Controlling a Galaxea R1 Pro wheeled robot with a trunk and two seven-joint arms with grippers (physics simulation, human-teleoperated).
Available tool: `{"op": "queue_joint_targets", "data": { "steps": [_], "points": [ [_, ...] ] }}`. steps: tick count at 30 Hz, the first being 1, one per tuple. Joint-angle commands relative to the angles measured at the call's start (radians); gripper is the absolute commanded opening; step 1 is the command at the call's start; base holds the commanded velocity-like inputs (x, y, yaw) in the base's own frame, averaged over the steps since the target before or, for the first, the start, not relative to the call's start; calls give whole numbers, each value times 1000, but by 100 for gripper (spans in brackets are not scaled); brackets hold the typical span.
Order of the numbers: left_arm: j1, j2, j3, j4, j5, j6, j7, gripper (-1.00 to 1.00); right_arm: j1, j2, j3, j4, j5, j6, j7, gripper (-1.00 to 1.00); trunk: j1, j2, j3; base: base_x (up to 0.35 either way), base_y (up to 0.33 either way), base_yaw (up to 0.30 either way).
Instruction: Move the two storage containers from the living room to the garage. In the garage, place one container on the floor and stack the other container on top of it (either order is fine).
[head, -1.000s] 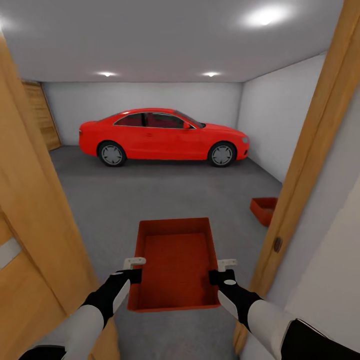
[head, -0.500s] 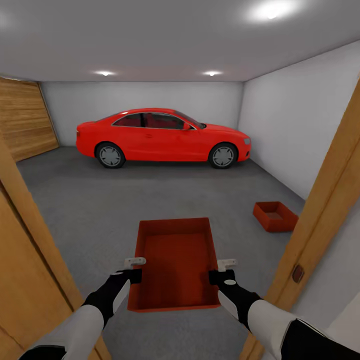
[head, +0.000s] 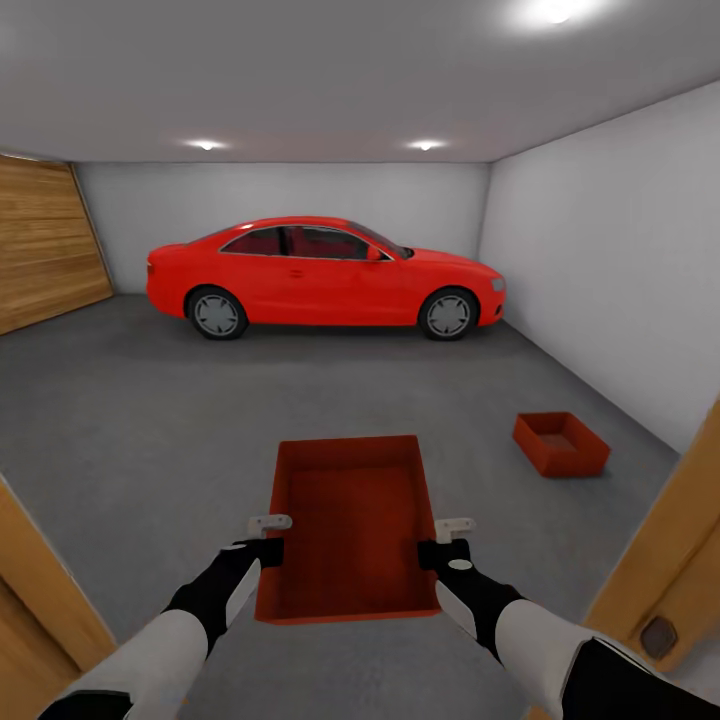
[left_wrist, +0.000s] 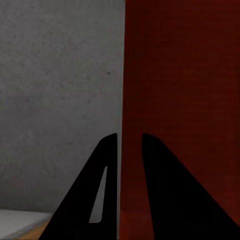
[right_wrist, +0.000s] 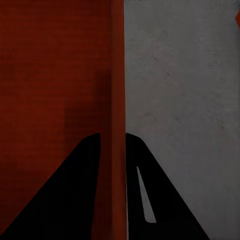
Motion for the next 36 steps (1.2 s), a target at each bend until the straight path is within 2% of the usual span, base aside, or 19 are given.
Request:
{"op": "queue_joint_targets", "data": {
  "steps": [1, 36],
  "points": [
    [-1, 9, 5, -3, -19, 8, 14, -100, -1, -14, -13, 2, -11, -6, -22, -100, 1, -2, -2, 322, 0, 0],
    [-1, 9, 5, -3, -19, 8, 14, -100, -1, -14, -14, 2, -11, -7, -22, -100, 1, -2, -2, 322, 0, 0]
  ]
}}
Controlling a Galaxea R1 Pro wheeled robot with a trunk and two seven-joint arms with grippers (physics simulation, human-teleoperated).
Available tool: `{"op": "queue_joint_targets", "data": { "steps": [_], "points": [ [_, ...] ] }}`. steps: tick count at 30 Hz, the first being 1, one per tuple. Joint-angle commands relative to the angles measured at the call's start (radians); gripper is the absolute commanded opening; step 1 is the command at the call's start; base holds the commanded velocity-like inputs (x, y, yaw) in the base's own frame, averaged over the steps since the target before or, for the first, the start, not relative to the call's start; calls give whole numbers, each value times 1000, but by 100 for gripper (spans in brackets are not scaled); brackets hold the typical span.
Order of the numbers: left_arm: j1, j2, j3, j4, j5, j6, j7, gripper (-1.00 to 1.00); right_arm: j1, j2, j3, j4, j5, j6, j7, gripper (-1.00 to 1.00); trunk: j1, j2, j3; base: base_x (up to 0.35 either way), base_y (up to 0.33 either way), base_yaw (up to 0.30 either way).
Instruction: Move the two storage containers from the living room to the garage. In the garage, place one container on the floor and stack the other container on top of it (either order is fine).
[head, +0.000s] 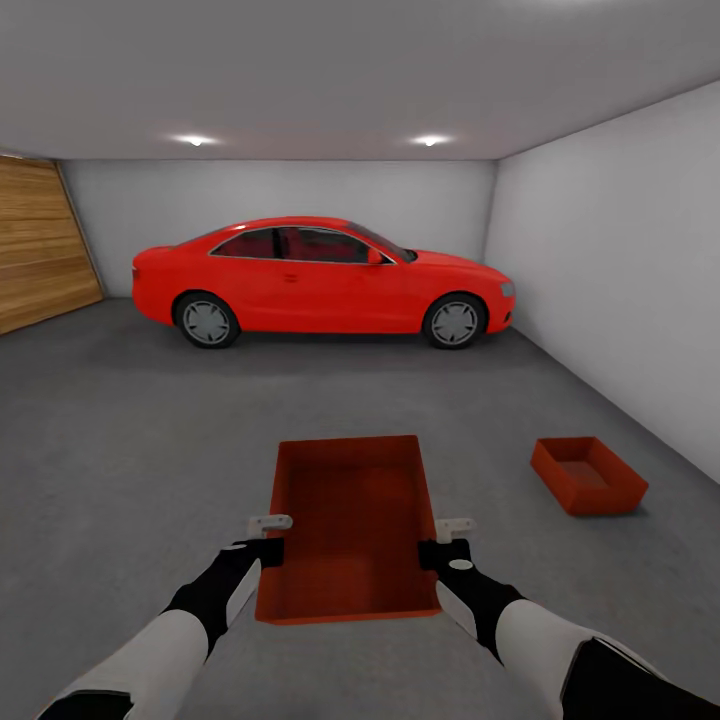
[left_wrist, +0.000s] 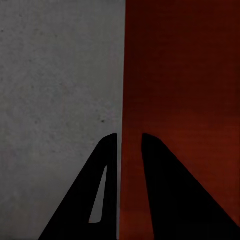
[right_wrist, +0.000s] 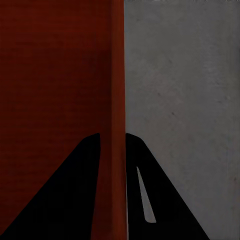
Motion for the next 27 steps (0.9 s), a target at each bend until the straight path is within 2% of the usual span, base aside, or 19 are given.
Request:
{"op": "queue_joint_targets", "data": {
  "steps": [1, 27],
  "points": [
    [0, 10, 5, -3, -19, 8, 11, -100, -1, -12, -14, 2, -9, -7, -24, -100, 1, -2, -2, 322, 0, 0],
    [0, 10, 5, -3, -19, 8, 11, -100, -1, -12, -14, 2, -10, -7, -24, -100, 1, -2, -2, 322, 0, 0]
  ]
}}
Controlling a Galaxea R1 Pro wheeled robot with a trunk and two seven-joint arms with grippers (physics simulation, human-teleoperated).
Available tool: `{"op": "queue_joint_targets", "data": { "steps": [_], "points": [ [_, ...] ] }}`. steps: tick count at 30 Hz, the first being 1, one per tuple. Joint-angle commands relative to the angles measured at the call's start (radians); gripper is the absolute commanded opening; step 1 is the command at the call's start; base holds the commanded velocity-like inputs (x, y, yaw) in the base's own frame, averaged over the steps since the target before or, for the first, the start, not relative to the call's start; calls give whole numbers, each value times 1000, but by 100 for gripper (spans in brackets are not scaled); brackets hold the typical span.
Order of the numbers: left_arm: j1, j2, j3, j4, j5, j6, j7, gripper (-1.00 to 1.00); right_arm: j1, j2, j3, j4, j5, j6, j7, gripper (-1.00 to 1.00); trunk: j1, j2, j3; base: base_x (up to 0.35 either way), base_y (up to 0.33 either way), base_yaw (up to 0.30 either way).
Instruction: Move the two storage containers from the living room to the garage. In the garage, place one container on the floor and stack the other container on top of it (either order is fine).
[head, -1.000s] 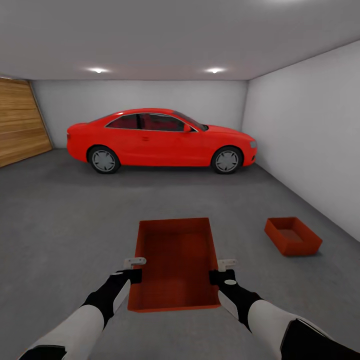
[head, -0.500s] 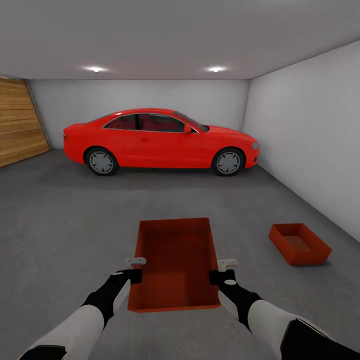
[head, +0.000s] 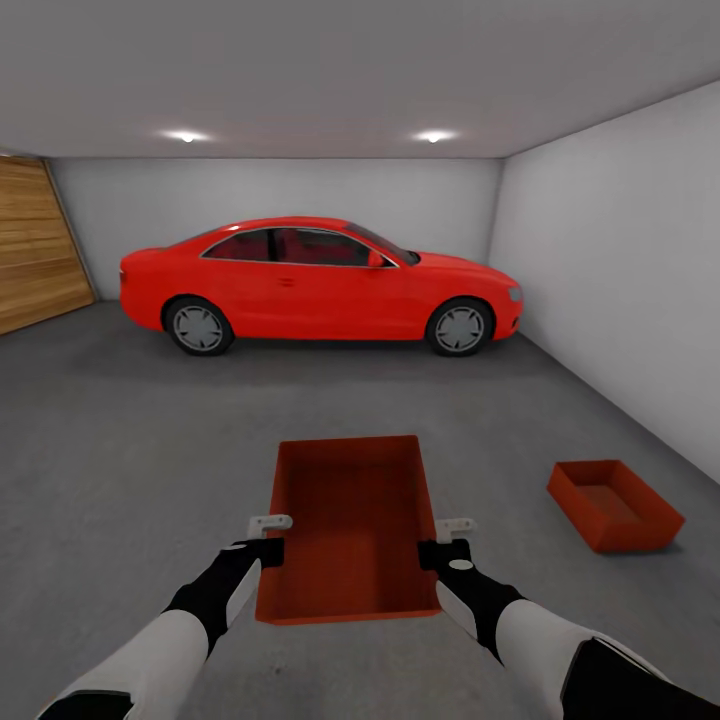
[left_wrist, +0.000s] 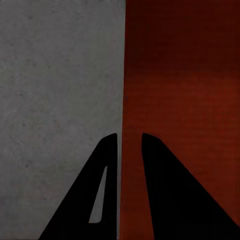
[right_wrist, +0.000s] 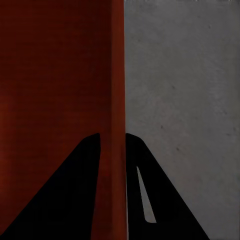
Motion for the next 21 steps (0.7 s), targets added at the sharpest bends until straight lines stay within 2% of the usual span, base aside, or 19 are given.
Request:
{"op": "queue_joint_targets", "data": {
  "steps": [1, 17, 18, 21],
  "points": [
    [0, 10, 4, -3, -18, 8, 11, -100, -1, -12, -16, 2, -8, -7, -24, -100, 1, -2, -2, 322, 0, 0],
    [0, 10, 4, -3, -18, 8, 11, -100, -1, -12, -16, 2, -8, -6, -24, -100, 1, -2, -2, 322, 0, 0],
    [0, 6, 4, -1, 9, 4, 9, -100, 0, -6, 2, 3, -12, -3, -10, -100, 1, -2, -2, 0, 0, 0],
    [0, 10, 4, -1, 10, 4, -2, -100, 0, -6, 0, 3, -13, -3, 4, -100, 1, -2, -2, 0, 0, 0]
  ]
}}
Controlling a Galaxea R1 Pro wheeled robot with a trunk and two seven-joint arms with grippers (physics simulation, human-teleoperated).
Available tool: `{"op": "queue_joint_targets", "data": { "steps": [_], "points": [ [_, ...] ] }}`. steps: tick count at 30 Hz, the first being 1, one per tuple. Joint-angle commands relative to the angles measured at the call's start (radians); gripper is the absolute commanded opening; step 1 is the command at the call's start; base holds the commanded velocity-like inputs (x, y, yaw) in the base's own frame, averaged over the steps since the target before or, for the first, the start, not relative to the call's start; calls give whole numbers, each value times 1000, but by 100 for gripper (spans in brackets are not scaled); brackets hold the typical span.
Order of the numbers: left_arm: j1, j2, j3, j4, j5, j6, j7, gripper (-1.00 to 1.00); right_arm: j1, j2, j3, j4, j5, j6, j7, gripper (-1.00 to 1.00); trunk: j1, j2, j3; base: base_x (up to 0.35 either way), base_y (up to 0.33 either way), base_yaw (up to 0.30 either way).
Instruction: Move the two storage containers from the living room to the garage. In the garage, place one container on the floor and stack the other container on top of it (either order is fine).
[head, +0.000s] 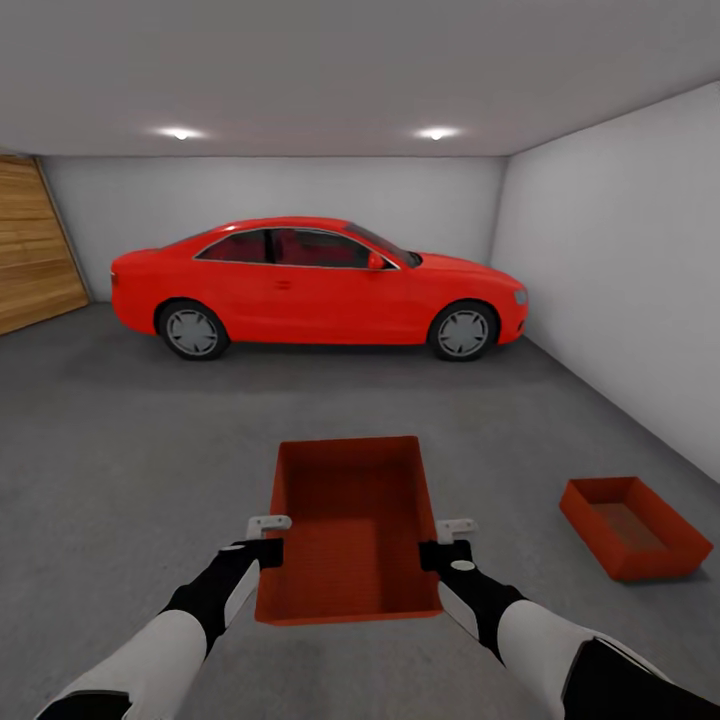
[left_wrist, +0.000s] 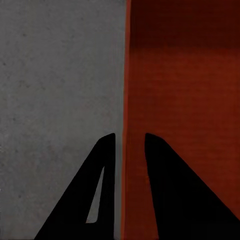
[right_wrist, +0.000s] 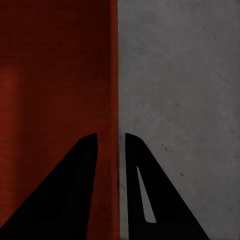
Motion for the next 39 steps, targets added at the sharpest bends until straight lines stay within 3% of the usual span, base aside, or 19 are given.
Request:
{"op": "queue_joint_targets", "data": {
  "steps": [1, 17, 21, 22, 39],
  "points": [
    [-1, 6, -6, -4, 12, 5, 9, -100, -1, -2, 6, -4, -11, 1, -9, -100, 0, -3, -2, 0, 0, 0],
    [-1, -30, 181, -3, -190, 6, -34, -100, -1, -3, 11, -4, -12, 2, -8, -100, 0, -3, -2, 0, 0, 0],
    [-1, -40, 235, -3, -246, 6, -47, -100, -1, -3, 25, -4, -28, 2, -8, -100, 0, -3, -2, 0, 0, 0],
    [-1, 7, -7, -3, 22, 6, 21, -100, -1, -3, 11, -4, -11, 2, -34, -100, 0, -3, -2, 0, 0, 0],
    [-1, 9, -7, -3, 22, 3, 19, -100, -1, -3, 11, -4, -11, 2, -34, -100, 0, -3, -2, 263, 0, 0]
  ]
}}
